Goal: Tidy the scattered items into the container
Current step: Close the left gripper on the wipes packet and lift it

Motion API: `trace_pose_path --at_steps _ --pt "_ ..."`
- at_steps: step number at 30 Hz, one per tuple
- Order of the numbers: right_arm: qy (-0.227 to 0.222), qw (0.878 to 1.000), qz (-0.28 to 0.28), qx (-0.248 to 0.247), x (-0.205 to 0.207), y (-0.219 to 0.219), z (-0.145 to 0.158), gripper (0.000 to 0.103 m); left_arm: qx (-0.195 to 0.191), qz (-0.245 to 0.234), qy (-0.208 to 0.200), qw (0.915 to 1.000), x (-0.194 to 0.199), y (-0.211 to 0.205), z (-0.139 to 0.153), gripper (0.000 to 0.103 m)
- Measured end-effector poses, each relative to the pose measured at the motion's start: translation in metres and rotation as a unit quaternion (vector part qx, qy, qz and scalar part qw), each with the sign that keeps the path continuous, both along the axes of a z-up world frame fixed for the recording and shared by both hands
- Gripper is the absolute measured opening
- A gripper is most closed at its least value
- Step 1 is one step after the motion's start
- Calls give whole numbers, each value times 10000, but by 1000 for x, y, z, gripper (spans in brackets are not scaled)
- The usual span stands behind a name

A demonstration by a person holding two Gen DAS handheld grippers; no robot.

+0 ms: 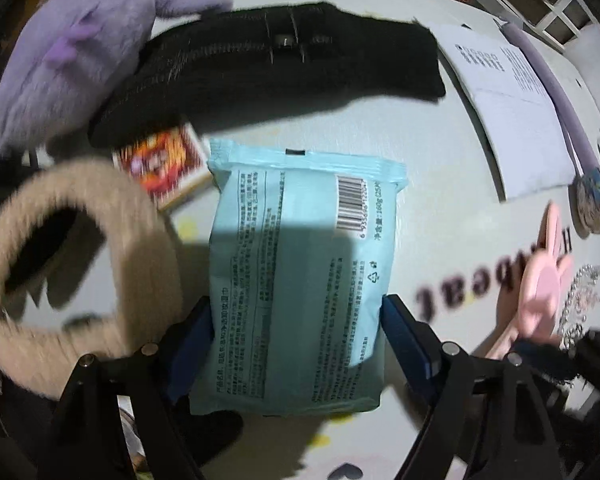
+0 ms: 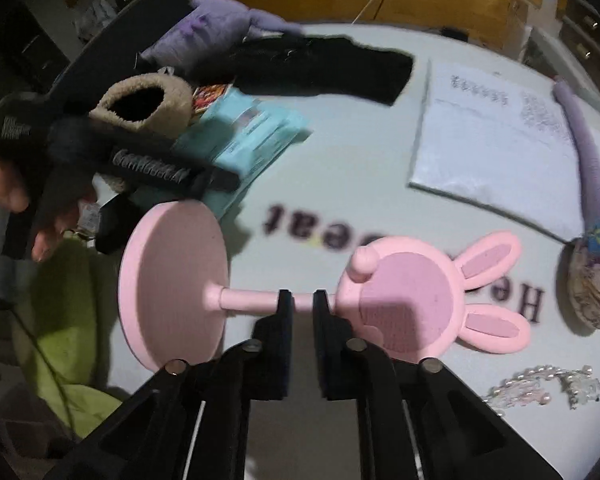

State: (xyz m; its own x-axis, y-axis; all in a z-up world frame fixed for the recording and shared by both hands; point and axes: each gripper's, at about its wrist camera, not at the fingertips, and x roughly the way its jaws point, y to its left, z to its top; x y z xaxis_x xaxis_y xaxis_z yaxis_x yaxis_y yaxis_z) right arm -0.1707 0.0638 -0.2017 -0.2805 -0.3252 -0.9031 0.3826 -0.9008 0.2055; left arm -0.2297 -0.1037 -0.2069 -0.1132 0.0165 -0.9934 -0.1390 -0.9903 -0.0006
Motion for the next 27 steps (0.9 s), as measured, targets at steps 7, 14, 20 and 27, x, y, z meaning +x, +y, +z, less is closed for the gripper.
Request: trace_pose_path --at_steps 7,14,20,27 --pt "26 9989 -384 280 4 36 3 8 101 256 -26 9996 47 -5 1 82" --pt "227 9965 -788 -155 24 66 41 8 299 550 -265 9977 111 -4 0 80" --pt "406 9950 -809 -422 53 79 68 8 388 615 -353 9967 161 1 5 79" --pt "285 9942 -755 -706 91 84 78 8 346 58 -388 9986 218 19 12 79"
